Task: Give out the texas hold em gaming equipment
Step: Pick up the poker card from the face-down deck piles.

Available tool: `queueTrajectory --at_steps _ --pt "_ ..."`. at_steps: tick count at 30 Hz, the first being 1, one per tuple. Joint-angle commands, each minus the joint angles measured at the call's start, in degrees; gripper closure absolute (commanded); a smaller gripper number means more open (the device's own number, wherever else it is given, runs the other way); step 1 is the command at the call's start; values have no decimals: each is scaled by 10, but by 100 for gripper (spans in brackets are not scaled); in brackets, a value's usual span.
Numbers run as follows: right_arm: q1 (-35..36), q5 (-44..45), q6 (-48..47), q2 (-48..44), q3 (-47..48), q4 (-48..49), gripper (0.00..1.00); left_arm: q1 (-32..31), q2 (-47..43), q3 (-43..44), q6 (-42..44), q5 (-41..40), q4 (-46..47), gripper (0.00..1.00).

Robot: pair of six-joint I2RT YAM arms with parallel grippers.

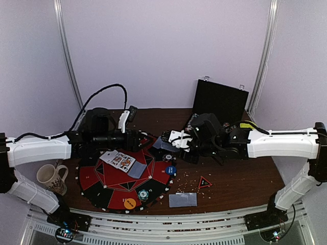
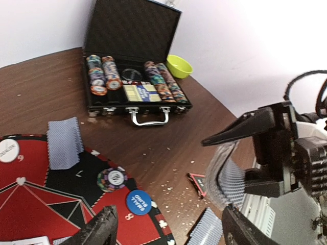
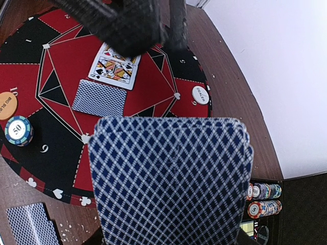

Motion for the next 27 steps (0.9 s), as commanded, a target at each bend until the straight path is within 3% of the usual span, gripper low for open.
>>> queueTrajectory --at_steps 1,7,9,12,18,27 --pt "12 -13 -9 17 30 11 48 -19 31 26 -15 94 92 22" --pt "23 -16 -13 27 40 13 48 -29 70 53 4 116 80 22" --pt "24 -14 -15 29 41 13 48 -29 80 65 12 76 43 30" --pt "28 -13 -17 28 44 12 48 -29 96 93 32 16 -22 55" --pt "33 0 -21 28 45 11 48 -29 104 109 42 2 -46 67" --pt "32 21 -26 19 31 17 48 -28 62 81 56 -50 -79 69"
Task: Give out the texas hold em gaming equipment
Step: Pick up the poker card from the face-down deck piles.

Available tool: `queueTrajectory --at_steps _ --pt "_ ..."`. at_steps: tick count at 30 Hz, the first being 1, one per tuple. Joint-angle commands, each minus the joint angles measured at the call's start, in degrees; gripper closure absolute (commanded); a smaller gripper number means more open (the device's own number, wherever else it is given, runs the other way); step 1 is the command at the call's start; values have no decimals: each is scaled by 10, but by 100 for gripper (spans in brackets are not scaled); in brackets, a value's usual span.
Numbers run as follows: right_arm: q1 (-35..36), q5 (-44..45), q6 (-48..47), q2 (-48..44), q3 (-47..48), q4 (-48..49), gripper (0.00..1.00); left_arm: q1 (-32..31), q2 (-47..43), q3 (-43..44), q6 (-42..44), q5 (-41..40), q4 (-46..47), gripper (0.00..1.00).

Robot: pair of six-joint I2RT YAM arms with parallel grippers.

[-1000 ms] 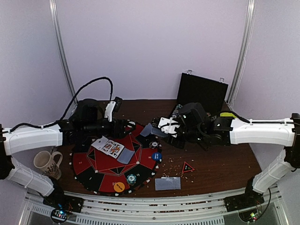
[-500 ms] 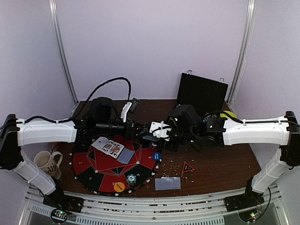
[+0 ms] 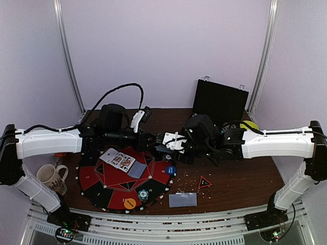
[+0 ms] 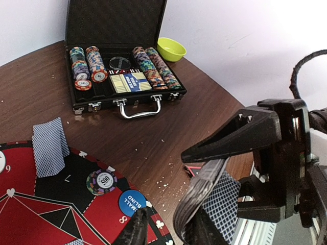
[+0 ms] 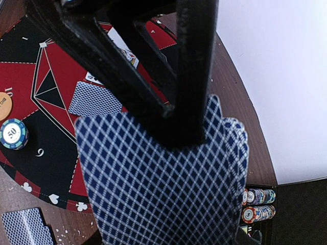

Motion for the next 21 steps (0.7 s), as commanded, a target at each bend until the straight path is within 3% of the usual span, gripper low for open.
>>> queueTrajectory --at_steps 1,3,12,15,21 --pt "7 7 -6 -10 6 14 48 7 -18 -10 15 -49 -16 69" --pt "7 7 -6 -8 7 14 48 7 -15 -10 14 -36 -11 71" --pt "7 13 -9 -6 7 13 48 6 -20 -11 19 18 13 100" --pt "5 17 -8 -5 7 13 48 6 -29 -20 18 41 26 100" --pt "-11 23 3 -5 3 10 48 10 -62 -37 22 13 10 100"
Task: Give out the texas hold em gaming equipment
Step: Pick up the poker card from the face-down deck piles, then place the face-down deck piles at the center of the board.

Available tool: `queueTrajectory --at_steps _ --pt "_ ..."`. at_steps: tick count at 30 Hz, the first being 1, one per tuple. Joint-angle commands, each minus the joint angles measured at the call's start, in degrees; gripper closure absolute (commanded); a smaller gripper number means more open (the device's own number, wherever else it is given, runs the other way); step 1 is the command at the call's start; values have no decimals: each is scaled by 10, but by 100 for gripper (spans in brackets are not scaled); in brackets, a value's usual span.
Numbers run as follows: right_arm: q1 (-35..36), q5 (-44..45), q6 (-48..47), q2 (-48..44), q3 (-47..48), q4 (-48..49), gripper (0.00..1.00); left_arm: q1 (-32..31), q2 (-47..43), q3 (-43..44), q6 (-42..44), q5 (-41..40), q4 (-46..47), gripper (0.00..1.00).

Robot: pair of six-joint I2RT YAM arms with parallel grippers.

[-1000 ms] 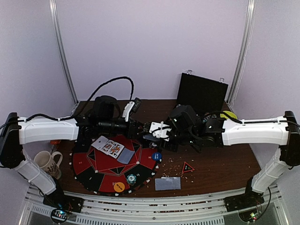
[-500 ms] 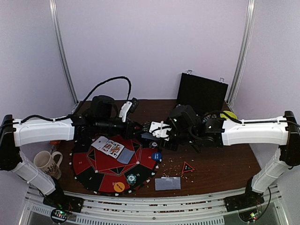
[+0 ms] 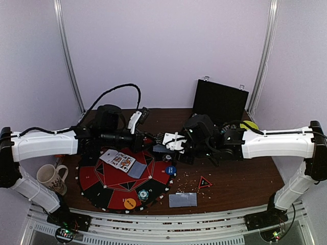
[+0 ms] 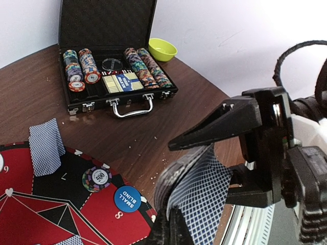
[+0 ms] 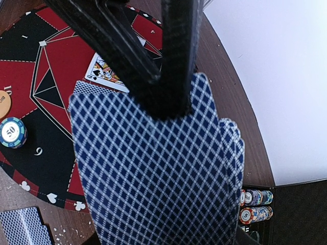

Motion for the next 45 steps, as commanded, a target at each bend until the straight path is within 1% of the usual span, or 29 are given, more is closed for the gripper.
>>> queueTrajectory --at_steps 1,8,10,14,18,23,26,29,34,39,45 --pt "-13 12 11 -5 1 8 48 10 -37 -19 9 -9 15 100" --pt "-38 19 30 -8 -10 7 49 21 -54 -39 -8 16 37 100" --pt "-49 26 51 -11 -11 -3 49 34 -66 -48 -23 14 40 100" --pt "-91 46 114 -20 -18 -36 49 72 -106 -80 -63 -34 39 100" --pt "-126 59 192 -24 -21 -121 49 94 -137 -109 -80 -68 39 100" --pt "-168 63 310 -30 -46 -207 48 98 -144 -115 -78 -80 35 100" --pt "-187 56 373 -31 -65 -241 48 98 -137 -115 -75 -76 39 100" --pt "-193 43 425 -32 -98 -246 48 98 -132 -115 -71 -71 42 100" --pt "-198 24 482 -15 -146 -236 48 99 -132 -116 -66 -61 47 100" --pt "-204 9 511 3 -181 -204 48 98 -136 -113 -55 -60 39 100" --pt "-205 3 519 27 -178 -222 48 99 -144 -107 -47 -66 30 100"
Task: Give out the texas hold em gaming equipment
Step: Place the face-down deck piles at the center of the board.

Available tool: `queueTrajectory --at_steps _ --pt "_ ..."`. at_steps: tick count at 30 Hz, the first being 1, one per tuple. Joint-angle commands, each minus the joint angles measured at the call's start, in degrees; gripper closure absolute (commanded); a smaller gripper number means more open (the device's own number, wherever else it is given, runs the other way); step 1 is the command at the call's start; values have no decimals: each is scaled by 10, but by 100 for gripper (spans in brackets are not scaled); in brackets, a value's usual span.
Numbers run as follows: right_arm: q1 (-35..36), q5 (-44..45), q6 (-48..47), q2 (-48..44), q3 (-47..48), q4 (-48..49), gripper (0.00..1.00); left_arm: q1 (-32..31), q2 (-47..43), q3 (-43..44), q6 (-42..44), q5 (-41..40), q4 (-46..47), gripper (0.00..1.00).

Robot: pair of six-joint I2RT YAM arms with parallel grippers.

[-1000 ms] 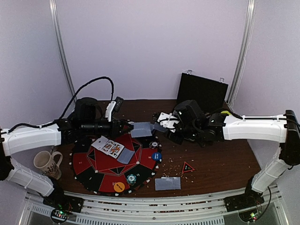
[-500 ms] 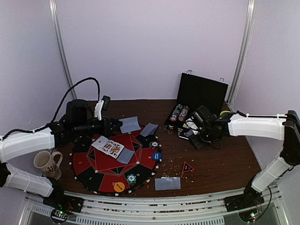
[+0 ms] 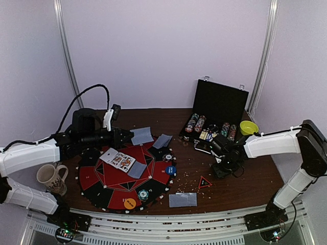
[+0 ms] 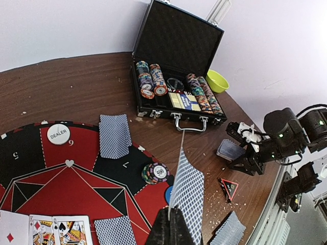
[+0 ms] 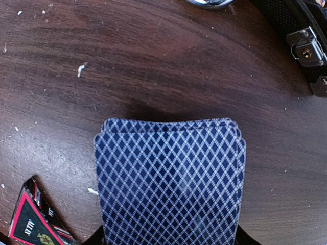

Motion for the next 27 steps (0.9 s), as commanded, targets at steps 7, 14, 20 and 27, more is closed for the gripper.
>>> queueTrajectory --at_steps 7,14,20,27 --pt "-3 -7 30 6 2 -37 12 3 -11 14 23 -5 8 100" --pt "-1 1 6 -23 84 -95 0 3 -12 21 30 11 24 100" --pt "78 -92 -96 -85 205 14 3 4 -51 -10 10 -3 100 100" --pt "94 -309 122 -87 133 564 9 -1 -140 -99 -51 -58 261 100"
